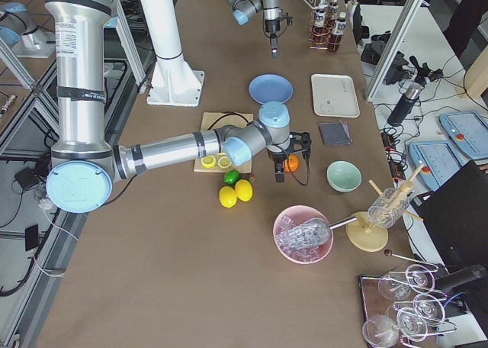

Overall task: Pick orange to plate
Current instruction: 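Withdraw the left gripper from the plate while the right arm reaches toward the orange, then lower the right gripper onto the orange mandarin and close on it, then carry the orange with the right gripper over the blue plate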

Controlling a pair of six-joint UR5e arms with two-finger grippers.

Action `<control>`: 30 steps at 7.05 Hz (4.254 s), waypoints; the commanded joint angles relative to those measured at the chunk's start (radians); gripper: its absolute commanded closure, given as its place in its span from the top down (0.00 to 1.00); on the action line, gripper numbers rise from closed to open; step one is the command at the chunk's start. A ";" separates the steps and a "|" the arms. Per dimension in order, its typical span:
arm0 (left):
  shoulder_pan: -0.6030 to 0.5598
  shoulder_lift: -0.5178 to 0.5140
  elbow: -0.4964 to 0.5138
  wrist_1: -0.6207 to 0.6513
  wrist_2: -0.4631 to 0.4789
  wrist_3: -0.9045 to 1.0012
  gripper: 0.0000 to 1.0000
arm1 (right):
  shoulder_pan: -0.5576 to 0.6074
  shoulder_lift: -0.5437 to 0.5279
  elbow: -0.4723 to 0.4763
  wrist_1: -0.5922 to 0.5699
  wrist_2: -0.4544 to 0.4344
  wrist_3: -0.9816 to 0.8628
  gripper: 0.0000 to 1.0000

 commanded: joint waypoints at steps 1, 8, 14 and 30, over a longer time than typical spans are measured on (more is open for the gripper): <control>-0.258 0.120 -0.063 0.119 -0.250 0.256 0.98 | -0.069 0.169 -0.095 -0.112 -0.067 0.035 1.00; -0.660 0.297 -0.066 0.389 -0.352 0.849 0.98 | -0.223 0.322 -0.299 0.003 -0.127 0.207 1.00; -0.662 0.302 -0.072 0.386 -0.343 0.849 0.98 | -0.261 0.280 -0.336 0.055 -0.153 0.188 0.99; -0.675 0.372 -0.103 0.378 -0.345 0.852 0.98 | -0.700 0.865 -0.408 -0.304 -0.460 0.816 1.00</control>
